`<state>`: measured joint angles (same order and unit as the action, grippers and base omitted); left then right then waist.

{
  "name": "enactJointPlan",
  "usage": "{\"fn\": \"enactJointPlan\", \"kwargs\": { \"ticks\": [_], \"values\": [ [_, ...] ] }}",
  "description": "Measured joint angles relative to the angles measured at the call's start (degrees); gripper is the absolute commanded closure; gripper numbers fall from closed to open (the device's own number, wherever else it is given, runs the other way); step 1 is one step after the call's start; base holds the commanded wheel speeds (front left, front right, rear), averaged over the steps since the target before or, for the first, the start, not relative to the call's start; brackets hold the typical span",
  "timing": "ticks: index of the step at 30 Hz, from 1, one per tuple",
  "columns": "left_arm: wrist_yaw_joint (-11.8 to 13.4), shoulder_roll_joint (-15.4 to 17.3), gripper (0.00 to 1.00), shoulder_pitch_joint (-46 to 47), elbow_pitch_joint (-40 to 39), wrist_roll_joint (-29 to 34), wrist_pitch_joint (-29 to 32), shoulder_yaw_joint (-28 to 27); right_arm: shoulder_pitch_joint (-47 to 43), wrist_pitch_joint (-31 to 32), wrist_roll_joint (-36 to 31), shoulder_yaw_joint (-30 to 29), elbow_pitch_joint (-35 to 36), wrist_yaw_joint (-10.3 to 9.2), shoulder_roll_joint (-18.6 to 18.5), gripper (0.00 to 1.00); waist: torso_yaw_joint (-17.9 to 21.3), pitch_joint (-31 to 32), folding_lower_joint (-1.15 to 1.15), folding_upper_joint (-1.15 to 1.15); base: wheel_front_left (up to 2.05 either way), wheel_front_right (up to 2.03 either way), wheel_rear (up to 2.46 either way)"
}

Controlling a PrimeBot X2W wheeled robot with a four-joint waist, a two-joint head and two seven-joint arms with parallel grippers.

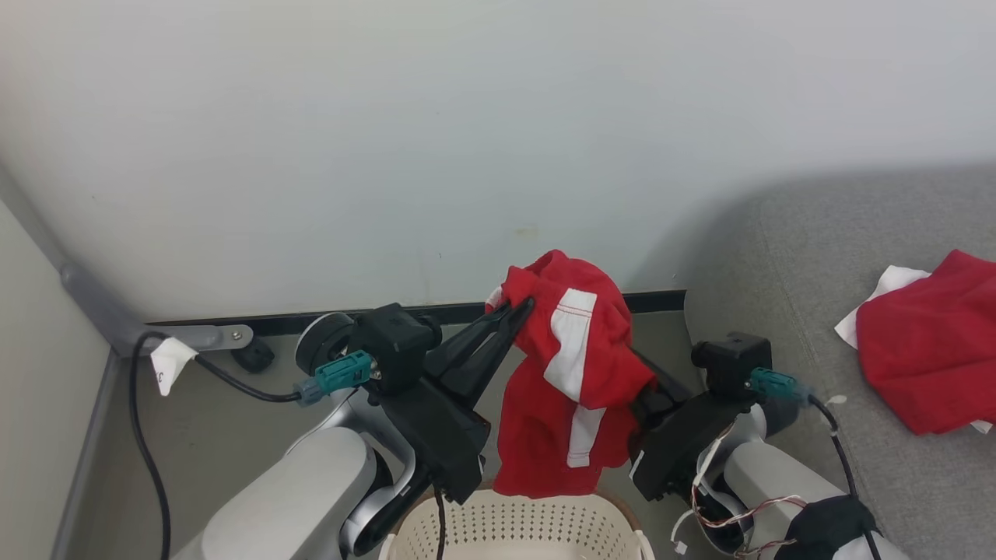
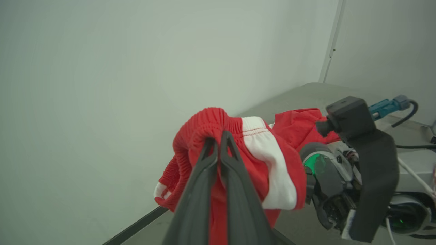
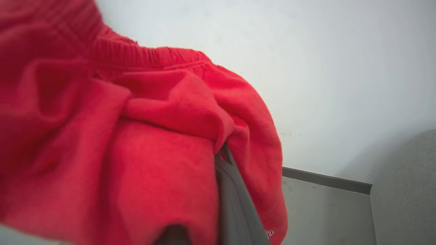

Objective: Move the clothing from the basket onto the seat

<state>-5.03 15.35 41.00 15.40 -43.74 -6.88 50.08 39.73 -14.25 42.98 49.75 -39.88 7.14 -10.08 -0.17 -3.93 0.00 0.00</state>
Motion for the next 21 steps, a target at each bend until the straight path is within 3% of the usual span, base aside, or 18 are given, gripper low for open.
{"fn": "enactJointPlan", "kwargs": {
  "ticks": [17, 18, 19, 20, 21],
  "values": [
    [1.02, 2.25, 1.0, -4.41, 0.63, -0.34, -1.53, -0.37, -0.36, -0.02, 1.98, -8.56, 5.9, 0.0, 0.42, 1.0, 0.42, 0.57, 0.0, 0.0, 0.0, 0.0, 0.0],
    [1.02, 2.33, 0.86, -4.73, 0.59, -0.87, -1.88, -0.53, -0.42, -0.02, 1.98, -8.89, 6.21, 0.0, 0.44, 1.0, 0.4, 0.62, 0.0, 0.0, 0.0, 0.0, 0.0],
    [1.02, 2.36, 0.63, -5.1, 0.59, -1.36, -1.88, -0.58, -0.46, -0.02, 1.98, -9.22, 6.45, 0.0, 0.46, 1.0, 0.37, 0.67, 0.0, 0.0, 0.0, 0.0, 0.0],
    [1.04, 2.36, 0.16, -5.38, 0.57, -1.65, -1.93, -0.59, -0.56, -0.02, 1.98, -9.62, 6.71, 0.0, 0.48, 1.0, 0.34, 0.73, 0.0, 0.0, 0.0, 0.0, 0.0],
    [1.07, 2.37, 0.0, -5.64, 0.53, -1.76, -2.33, -0.64, -0.7, -0.02, 1.98, -9.99, 7.02, 0.0, 0.52, 1.0, 0.33, 0.78, 0.0, 0.0, 0.0, 0.0, 0.0]
  ]
}}
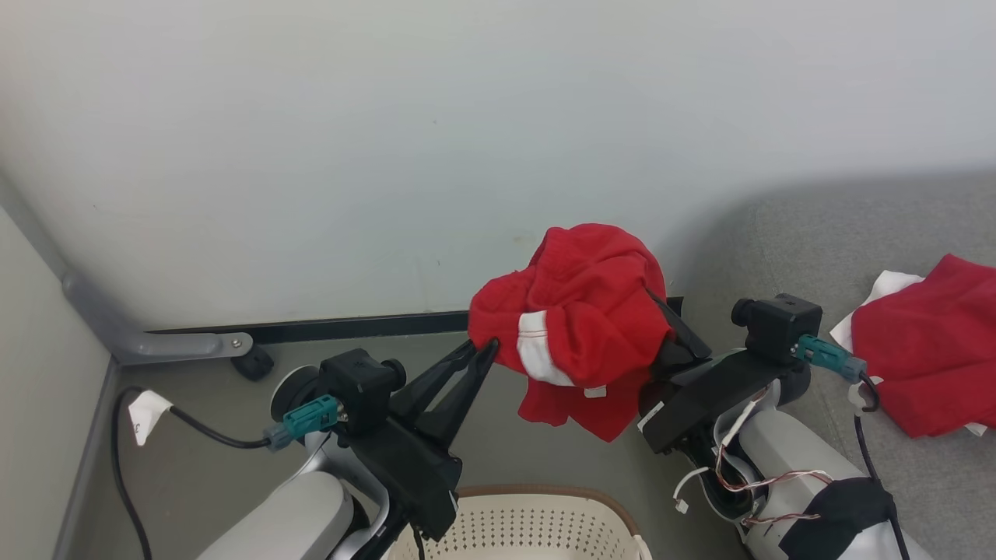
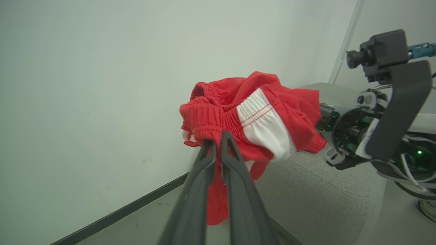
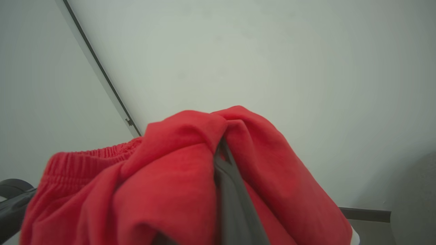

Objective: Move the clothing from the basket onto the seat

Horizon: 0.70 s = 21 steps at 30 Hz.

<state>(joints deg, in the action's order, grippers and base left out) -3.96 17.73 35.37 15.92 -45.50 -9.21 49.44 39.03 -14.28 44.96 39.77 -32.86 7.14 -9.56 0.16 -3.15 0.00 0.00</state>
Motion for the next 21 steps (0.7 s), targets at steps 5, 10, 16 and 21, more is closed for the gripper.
{"fn": "enactJointPlan", "kwargs": {
  "ticks": [5, 10, 16, 21],
  "values": [
    [0.04, 0.37, 0.0, -1.88, -0.58, -0.18, -0.57, -0.19, -1.48, -0.01, -0.01, -1.51, 1.56, 0.0, -0.22, 1.0, -0.02, 0.38, 0.0, 0.0, 0.0, 0.0, 0.0],
    [0.77, 1.41, 0.0, -3.81, -1.52, -0.24, -1.49, -0.57, -3.85, -0.01, -0.8, -4.36, 3.67, 0.0, -2.19, 1.0, 0.25, 0.85, 0.0, 0.0, 0.0, 0.0, 0.0],
    [1.8, 3.33, 0.0, -6.55, -2.98, -0.24, -2.34, -1.14, -5.49, -0.01, -2.27, -6.7, 6.41, 0.0, -3.68, 1.0, 1.41, 1.27, 0.0, 0.0, 0.0, 0.0, 0.0],
    [2.32, 3.99, 0.0, -7.78, -5.06, -0.2, -3.01, -1.35, -7.97, -0.02, -3.36, -8.67, 8.96, -0.03, -5.27, 1.0, 3.0, 1.46, 0.0, 0.0, 0.0, 0.0, 0.0]
  ]
}}
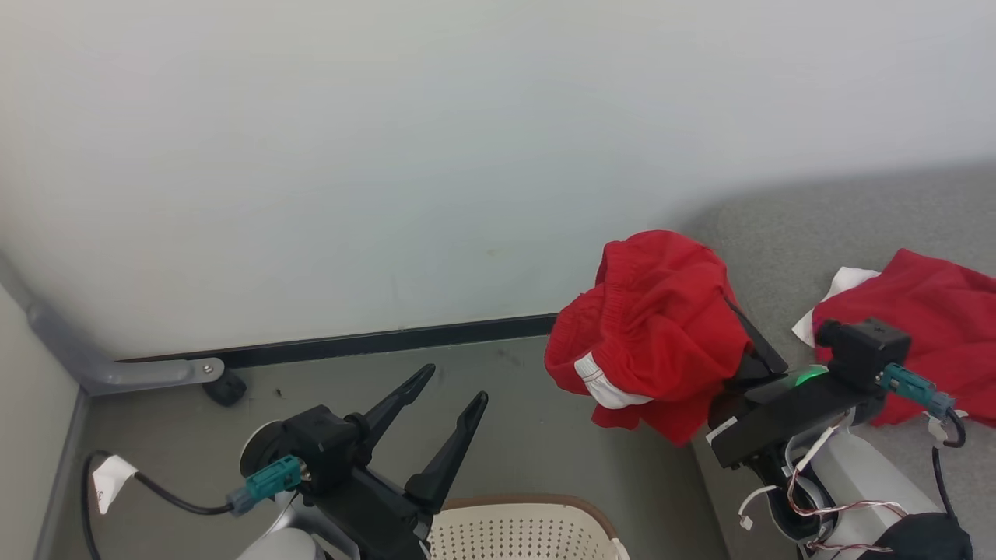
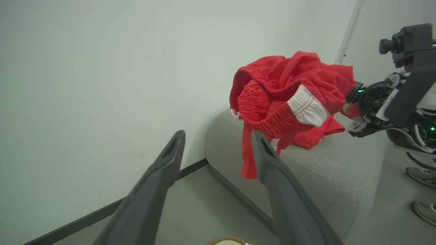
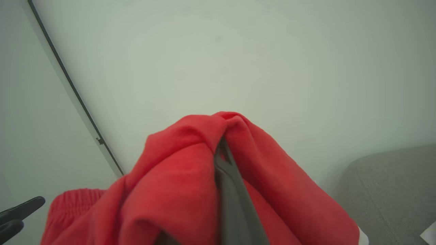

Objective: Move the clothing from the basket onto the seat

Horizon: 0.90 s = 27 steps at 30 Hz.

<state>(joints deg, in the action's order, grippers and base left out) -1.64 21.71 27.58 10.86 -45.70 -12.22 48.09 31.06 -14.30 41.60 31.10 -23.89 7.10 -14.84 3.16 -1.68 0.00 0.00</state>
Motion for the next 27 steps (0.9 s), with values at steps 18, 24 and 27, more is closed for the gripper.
{"fn": "enactJointPlan", "kwargs": {
  "ticks": [18, 24, 27],
  "values": [
    [1.71, 2.01, 0.0, -3.19, -5.26, 2.11, -1.37, -1.27, -7.25, -0.08, -4.64, -5.87, 10.37, -1.79, -3.04, 1.0, 7.63, -0.54, 0.0, 0.0, 0.0, 0.0, 0.0],
    [2.13, 2.45, 0.0, -3.57, -6.86, 3.05, -1.59, -1.26, -9.54, -0.24, -5.8, -7.59, 13.77, -2.4, -3.6, 1.0, 10.71, -0.88, 0.0, 0.0, 0.0, 0.0, 0.0],
    [2.15, 2.69, 0.0, -3.77, -7.86, 3.26, -1.6, -1.26, -10.39, -0.24, -6.35, -8.26, 15.55, -2.64, -3.66, 1.0, 12.34, -1.14, 0.0, 0.0, 0.0, 0.0, 0.0]
  ]
}}
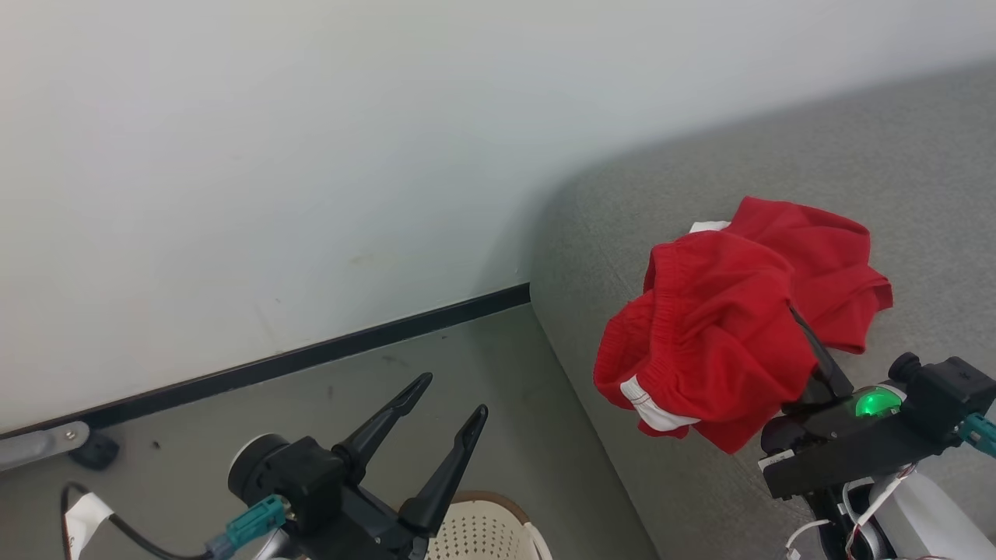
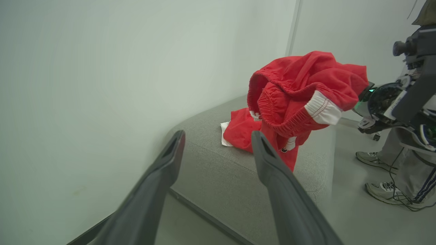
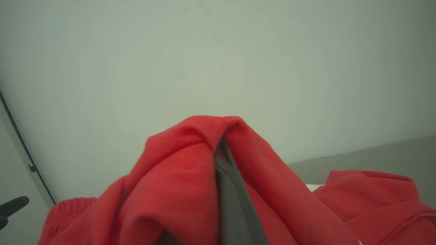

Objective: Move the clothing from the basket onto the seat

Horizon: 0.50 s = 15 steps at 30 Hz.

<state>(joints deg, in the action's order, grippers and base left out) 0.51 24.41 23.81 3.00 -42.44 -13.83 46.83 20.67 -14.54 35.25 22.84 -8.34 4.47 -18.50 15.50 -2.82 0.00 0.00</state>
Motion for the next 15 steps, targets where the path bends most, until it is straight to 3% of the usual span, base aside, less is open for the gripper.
{"fn": "enactJointPlan", "kwargs": {
  "ticks": [15],
  "values": [
    [0.52, 1.85, 0.0, -0.92, -4.59, 1.86, -0.15, 0.07, -4.52, -0.15, -2.72, -3.55, 8.73, -1.52, -0.02, 1.0, 8.94, -2.54, 0.0, 0.0, 0.0, 0.0, 0.0]
  ]
}}
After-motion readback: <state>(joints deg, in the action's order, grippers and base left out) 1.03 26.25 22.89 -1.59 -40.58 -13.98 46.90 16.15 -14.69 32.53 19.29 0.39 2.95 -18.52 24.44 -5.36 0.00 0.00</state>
